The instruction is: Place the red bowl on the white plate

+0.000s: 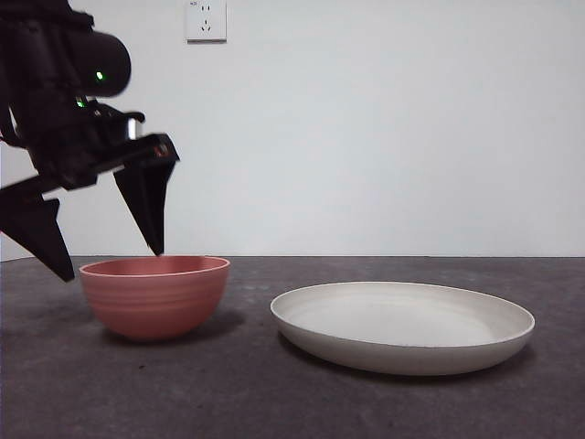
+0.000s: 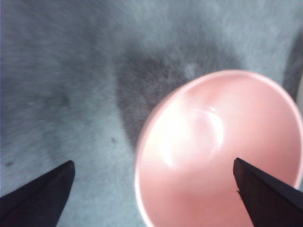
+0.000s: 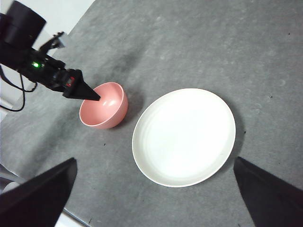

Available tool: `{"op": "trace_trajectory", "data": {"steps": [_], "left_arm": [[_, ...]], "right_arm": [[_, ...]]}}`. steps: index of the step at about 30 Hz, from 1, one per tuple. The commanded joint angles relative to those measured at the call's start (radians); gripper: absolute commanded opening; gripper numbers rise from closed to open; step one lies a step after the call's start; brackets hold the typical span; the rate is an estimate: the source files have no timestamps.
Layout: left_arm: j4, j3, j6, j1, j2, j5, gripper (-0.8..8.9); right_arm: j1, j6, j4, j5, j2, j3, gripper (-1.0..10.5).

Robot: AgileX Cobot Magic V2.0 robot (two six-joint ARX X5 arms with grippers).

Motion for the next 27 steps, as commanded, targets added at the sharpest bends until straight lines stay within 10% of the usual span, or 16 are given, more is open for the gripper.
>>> {"op": "trace_trajectory", "data": {"steps": [1, 7, 27], "left_arm": [[0.006, 0.026, 0.031, -0.011, 0.031, -0.002, 4.09], [-0.007, 0.026, 0.046, -0.018, 0.039, -0.002, 0.84], [-0.138, 0.132, 0.034, -0.064, 0.039, -0.086, 0.09]], "right_arm": [[0.000, -0.009, 0.010, -0.002, 0.005, 0.017, 6.3], [0.000, -0.009, 0.010, -0.002, 0.005, 0.017, 6.3], [0.000, -0.009, 0.011, -0.002, 0.005, 0.017, 6.3]]}}
